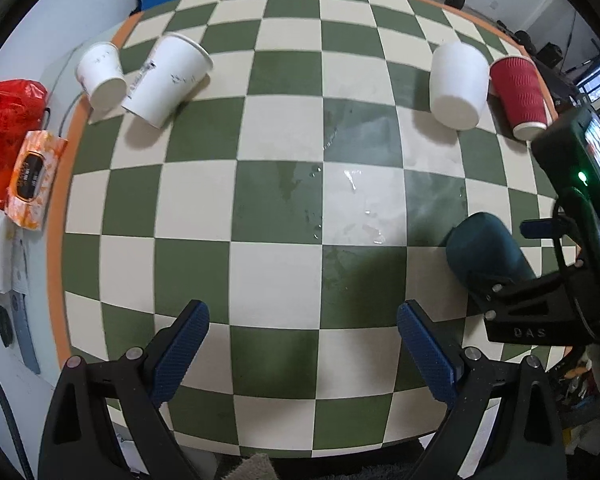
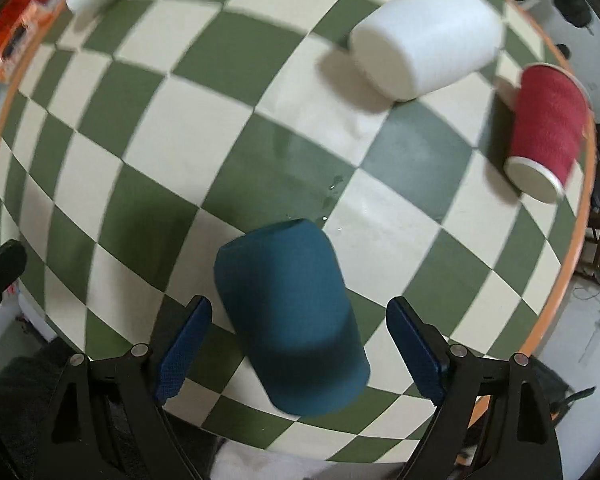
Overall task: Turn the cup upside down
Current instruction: 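Lower the inverted teal mug onto the table with the right gripper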
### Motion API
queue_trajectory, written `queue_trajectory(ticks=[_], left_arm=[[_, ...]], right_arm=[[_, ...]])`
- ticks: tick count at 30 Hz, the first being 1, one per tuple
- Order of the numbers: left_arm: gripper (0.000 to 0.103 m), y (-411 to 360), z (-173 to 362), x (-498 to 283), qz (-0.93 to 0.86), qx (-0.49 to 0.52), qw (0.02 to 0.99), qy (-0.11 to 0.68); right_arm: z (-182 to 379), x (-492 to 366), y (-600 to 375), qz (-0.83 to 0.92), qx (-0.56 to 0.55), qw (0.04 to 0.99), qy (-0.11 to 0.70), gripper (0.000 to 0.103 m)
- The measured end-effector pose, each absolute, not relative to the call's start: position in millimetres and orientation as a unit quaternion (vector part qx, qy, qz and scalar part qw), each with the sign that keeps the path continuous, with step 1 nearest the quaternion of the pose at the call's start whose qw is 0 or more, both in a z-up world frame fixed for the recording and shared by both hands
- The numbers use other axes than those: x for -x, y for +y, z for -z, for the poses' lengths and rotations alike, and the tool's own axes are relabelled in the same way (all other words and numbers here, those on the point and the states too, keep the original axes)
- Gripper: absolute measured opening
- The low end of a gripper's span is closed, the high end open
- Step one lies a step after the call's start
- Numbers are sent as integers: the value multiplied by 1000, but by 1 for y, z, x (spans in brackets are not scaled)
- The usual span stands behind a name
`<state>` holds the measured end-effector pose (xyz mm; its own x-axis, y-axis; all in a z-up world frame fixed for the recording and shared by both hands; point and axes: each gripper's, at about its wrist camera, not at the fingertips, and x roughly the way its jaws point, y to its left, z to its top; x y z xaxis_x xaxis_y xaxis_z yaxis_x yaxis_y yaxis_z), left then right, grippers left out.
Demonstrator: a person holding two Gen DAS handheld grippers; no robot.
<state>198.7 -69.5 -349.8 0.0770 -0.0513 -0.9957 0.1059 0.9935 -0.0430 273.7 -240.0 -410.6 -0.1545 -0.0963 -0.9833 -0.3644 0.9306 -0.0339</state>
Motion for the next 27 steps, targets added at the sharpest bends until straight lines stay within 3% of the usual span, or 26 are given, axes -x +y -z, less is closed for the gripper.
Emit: queue_trajectory(ticks=[4, 6, 13, 27], left_arm=[[97, -73, 361, -201, 54, -26, 728, 683], [97, -74, 363, -202, 54, -26, 727, 684], [97, -77, 361, -207, 55, -32, 729, 681], [97, -82, 356, -213, 56, -46, 734, 676]], right_arm=[[426, -273, -234, -110, 168, 615, 763, 83], [431, -271, -234, -107, 167, 612, 766, 77], [424, -254, -243, -97, 120, 642, 751, 76], [380, -202, -293, -49, -63, 773, 629, 75]])
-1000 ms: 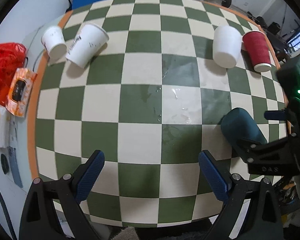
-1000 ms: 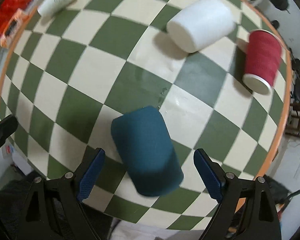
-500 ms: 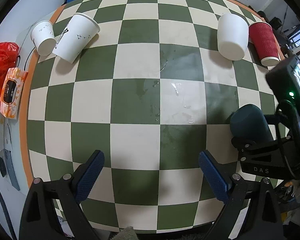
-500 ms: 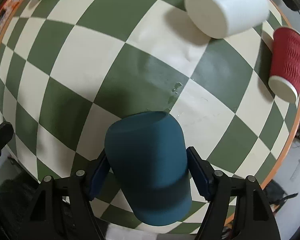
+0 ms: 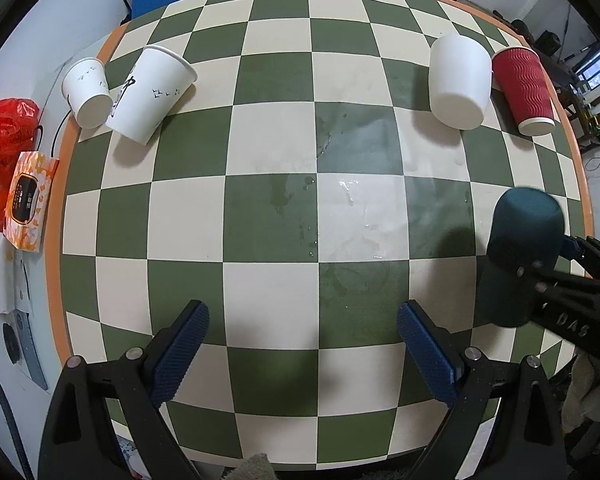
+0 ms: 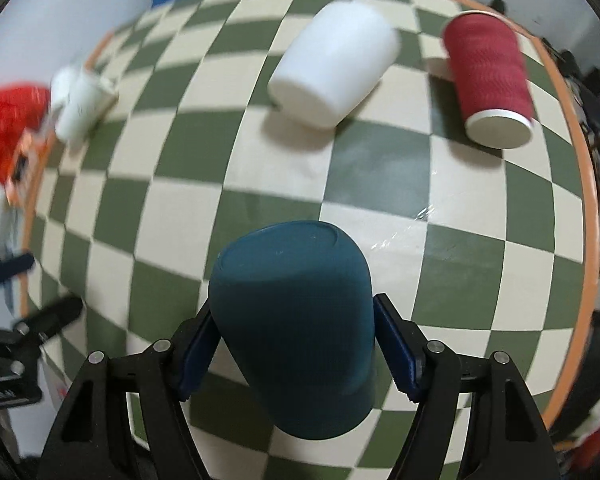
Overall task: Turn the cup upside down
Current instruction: 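Lower the inverted teal mug onto the table with the right gripper, then open the right gripper and pull it back from the mug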
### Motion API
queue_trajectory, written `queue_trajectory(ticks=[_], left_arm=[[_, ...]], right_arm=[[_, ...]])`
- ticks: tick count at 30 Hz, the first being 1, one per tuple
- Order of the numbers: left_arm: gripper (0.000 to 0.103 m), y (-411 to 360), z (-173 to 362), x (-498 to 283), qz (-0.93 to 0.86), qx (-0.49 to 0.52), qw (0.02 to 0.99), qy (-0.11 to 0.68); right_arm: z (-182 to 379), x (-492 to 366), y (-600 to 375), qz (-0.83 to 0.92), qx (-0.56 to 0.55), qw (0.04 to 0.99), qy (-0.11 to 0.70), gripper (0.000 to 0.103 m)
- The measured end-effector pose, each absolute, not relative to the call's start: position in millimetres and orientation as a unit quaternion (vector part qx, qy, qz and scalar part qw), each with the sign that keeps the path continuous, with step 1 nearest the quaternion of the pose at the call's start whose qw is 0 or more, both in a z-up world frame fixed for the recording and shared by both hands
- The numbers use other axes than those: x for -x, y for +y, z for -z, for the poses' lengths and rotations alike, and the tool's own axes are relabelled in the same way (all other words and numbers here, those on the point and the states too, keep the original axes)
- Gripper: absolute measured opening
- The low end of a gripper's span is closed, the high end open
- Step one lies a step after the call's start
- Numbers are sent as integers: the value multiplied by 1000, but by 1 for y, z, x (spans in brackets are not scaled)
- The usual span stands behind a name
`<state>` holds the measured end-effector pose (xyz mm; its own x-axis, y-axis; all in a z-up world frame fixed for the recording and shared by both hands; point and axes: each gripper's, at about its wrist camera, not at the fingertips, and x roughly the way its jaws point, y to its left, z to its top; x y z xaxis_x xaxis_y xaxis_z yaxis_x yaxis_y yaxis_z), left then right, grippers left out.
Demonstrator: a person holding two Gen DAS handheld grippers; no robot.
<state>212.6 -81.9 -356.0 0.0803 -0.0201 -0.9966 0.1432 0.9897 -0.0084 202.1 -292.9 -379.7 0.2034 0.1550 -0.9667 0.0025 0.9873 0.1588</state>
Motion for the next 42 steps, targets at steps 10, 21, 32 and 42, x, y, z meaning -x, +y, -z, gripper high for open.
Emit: queue_trajectory(ticks=[10, 21, 32, 42], left_arm=[[97, -86, 358, -210, 56, -55, 733, 675], [97, -95, 359, -202, 68, -70, 734, 673], [97, -100, 346, -198, 73, -73, 744, 660], [97, -98, 333, -194, 73, -69, 752, 652]], right_arm=[[372, -165, -311, -30, -116, 854, 507, 75], [379, -136, -296, -47, -83, 860, 501, 74], [380, -137, -295, -39, -81, 842, 532, 75], [367, -132, -295, -3, -96, 813, 575, 94]])
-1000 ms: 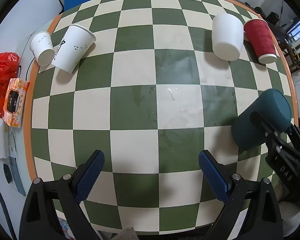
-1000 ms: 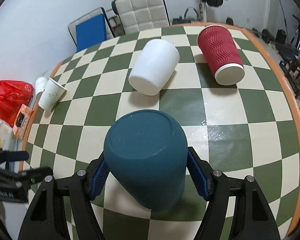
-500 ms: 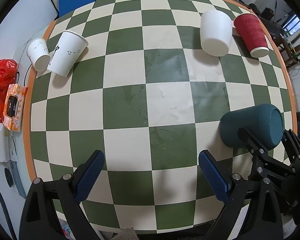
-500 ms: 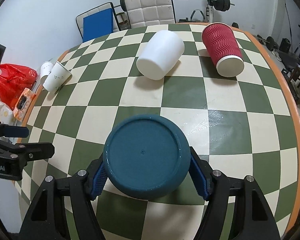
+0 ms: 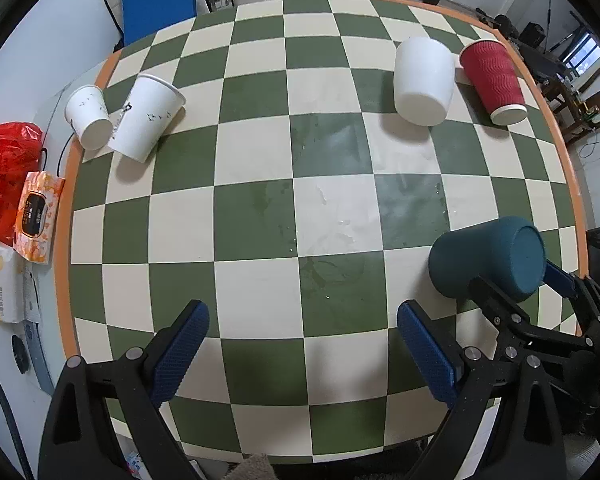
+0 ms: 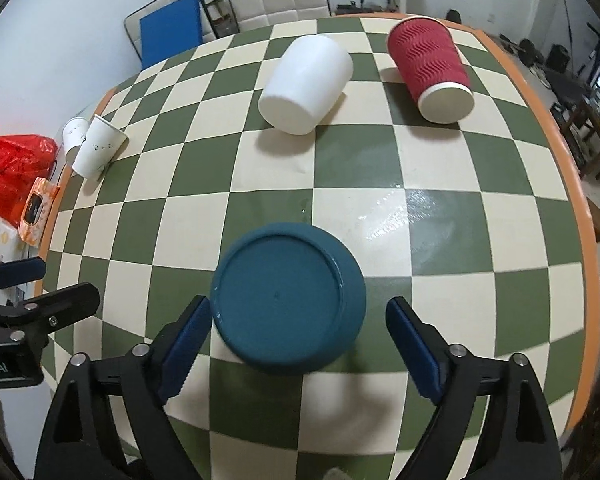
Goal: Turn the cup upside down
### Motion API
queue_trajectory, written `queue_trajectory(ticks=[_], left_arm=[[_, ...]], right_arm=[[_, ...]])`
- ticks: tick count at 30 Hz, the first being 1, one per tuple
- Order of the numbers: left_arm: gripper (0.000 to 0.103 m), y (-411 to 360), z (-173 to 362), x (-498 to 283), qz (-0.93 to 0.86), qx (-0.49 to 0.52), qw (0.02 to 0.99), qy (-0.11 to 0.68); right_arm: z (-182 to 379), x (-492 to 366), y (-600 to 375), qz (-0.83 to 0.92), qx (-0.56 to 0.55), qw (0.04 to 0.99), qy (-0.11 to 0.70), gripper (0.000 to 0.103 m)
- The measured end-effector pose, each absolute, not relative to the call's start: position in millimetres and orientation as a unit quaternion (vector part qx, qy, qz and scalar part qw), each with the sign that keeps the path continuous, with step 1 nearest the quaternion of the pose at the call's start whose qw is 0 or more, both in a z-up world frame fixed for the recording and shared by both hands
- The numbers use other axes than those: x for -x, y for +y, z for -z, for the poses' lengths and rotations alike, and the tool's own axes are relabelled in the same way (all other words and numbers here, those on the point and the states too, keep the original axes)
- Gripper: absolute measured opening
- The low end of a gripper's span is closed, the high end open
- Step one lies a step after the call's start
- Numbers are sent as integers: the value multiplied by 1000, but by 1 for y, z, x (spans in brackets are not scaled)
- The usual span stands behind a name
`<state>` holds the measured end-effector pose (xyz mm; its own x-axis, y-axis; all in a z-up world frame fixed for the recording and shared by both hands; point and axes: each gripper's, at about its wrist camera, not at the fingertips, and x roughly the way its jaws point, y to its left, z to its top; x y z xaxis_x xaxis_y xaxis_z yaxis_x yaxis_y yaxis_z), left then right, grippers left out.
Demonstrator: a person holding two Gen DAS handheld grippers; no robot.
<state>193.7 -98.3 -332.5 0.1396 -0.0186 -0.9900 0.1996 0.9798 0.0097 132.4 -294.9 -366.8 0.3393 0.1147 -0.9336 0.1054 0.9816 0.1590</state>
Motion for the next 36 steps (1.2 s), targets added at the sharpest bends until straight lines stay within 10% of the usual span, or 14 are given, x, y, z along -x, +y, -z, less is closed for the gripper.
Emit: queue_trajectory(ticks=[36], left_arm=[[97, -66, 51, -109, 69, -22, 834, 547]], right_arm=[[26, -11, -286, 65, -77, 854, 510, 94]])
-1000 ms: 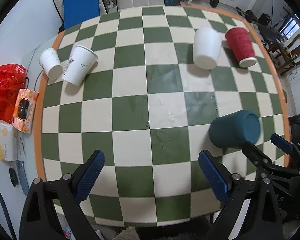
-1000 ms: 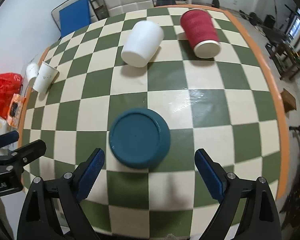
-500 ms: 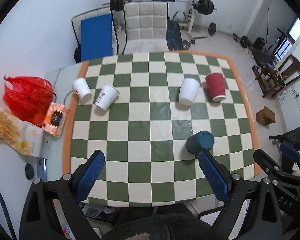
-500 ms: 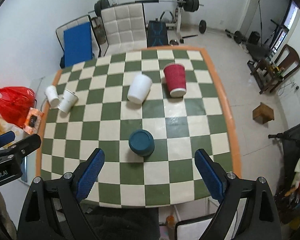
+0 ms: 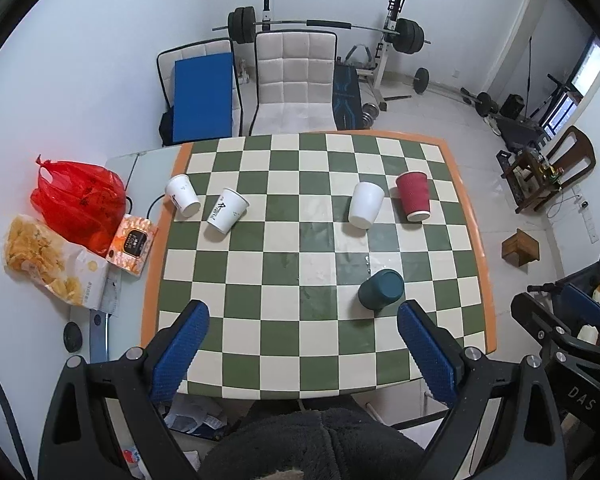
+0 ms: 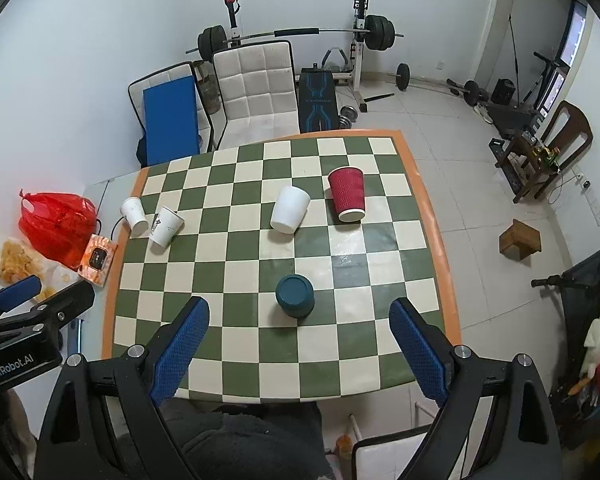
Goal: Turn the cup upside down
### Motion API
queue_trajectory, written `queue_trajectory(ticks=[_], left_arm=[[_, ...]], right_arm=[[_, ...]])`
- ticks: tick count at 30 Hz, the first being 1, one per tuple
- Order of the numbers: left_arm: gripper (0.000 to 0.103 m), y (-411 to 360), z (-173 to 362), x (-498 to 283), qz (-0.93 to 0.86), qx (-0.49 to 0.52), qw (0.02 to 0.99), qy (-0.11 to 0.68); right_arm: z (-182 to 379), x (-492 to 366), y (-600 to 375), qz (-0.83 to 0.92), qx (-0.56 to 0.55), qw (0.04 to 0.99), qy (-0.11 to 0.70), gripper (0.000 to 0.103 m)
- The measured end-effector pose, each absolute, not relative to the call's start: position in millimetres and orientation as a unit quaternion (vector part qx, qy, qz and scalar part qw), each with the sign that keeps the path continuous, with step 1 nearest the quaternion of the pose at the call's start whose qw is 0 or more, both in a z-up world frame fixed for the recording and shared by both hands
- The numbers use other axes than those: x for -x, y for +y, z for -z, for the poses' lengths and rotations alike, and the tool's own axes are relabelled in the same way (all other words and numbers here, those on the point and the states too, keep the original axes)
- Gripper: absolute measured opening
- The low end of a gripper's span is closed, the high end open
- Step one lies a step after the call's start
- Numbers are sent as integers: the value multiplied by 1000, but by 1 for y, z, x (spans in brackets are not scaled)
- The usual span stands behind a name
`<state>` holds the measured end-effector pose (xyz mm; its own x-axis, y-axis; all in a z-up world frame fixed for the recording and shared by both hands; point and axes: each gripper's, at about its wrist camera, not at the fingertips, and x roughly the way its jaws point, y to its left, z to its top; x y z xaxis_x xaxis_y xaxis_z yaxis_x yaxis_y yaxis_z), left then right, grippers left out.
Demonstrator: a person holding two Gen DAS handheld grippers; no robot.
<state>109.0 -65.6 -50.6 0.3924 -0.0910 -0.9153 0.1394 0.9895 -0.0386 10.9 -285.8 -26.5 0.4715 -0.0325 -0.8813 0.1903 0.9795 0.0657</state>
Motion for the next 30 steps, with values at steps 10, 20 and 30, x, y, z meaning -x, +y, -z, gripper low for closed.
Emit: queue_trajectory(ticks=[10, 20, 30], left_arm=[[97, -64, 47, -105, 66, -18, 832, 550], [97, -64, 53, -102, 60, -18, 829, 556], [97, -65, 57, -105, 60, -22, 828, 557]], right_arm=[[22, -6, -279, 63, -71, 854, 512, 94], [31, -21, -284, 70, -66, 847, 523, 94], [39, -27, -284, 68, -66, 844, 528, 94]])
